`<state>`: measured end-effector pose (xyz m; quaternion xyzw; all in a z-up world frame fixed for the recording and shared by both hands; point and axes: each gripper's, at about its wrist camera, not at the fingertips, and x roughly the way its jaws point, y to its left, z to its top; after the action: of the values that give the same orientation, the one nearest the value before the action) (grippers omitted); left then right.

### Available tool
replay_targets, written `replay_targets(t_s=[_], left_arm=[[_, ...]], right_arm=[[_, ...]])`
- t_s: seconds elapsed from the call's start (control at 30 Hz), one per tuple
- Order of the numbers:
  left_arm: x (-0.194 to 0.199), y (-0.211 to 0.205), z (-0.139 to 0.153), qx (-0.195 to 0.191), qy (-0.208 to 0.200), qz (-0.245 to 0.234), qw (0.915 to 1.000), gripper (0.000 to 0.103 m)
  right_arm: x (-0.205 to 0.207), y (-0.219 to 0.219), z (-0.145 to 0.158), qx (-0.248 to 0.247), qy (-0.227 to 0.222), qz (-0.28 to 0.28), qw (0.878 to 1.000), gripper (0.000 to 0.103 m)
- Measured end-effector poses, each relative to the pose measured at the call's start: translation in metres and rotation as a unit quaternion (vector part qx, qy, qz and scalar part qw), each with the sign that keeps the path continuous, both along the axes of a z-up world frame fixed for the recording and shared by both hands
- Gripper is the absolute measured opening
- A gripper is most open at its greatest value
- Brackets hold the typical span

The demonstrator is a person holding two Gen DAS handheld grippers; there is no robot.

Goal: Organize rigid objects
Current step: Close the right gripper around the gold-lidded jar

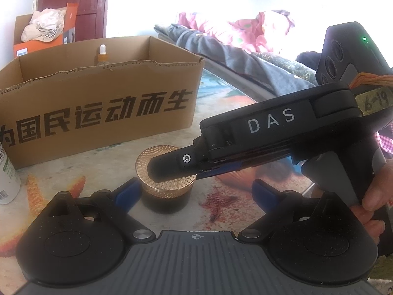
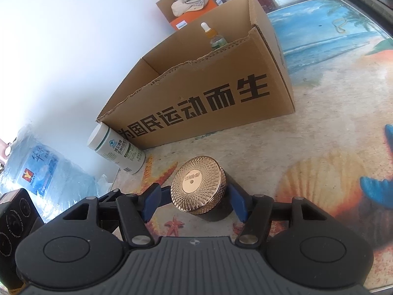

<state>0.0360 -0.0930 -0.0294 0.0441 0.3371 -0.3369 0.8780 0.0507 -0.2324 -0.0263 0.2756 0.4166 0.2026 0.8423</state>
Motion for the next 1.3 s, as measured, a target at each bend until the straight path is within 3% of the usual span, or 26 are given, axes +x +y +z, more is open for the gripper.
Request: replay_targets(t_s=[0.3,0.57,0.7,0.9,1.3], left_arm=[[0.000,0.000,-0.001,0.006,-0.007,0.001,1.0000,0.096],[0.012,-0.010,-0.004,0.048,-0.021,0.035,0.9980,0.094],[0.020,-0.014,-0.008,0.061,-0.011,0.055,0.9966,0.078],[0.025,-0.017,-0.012,0.070,-0.004,0.063,0.9956,0.063],[0.027,-0.019,-0.014,0.066,0.007,0.071,0.9952,0.057]], right_arm=[[0.000,-0.003,0.000,0.005,0.001,-0.003,1.000,0.066],[-0.001,-0.018,-0.003,0.017,0.000,-0.025,1.000,0.066],[0.004,-0.021,-0.007,0.027,0.009,-0.030,0.999,0.067],[0.009,-0.016,-0.013,0.029,0.015,-0.033,0.999,0.063],[0.009,-0.012,-0.017,0.025,0.012,-0.035,0.999,0.056]])
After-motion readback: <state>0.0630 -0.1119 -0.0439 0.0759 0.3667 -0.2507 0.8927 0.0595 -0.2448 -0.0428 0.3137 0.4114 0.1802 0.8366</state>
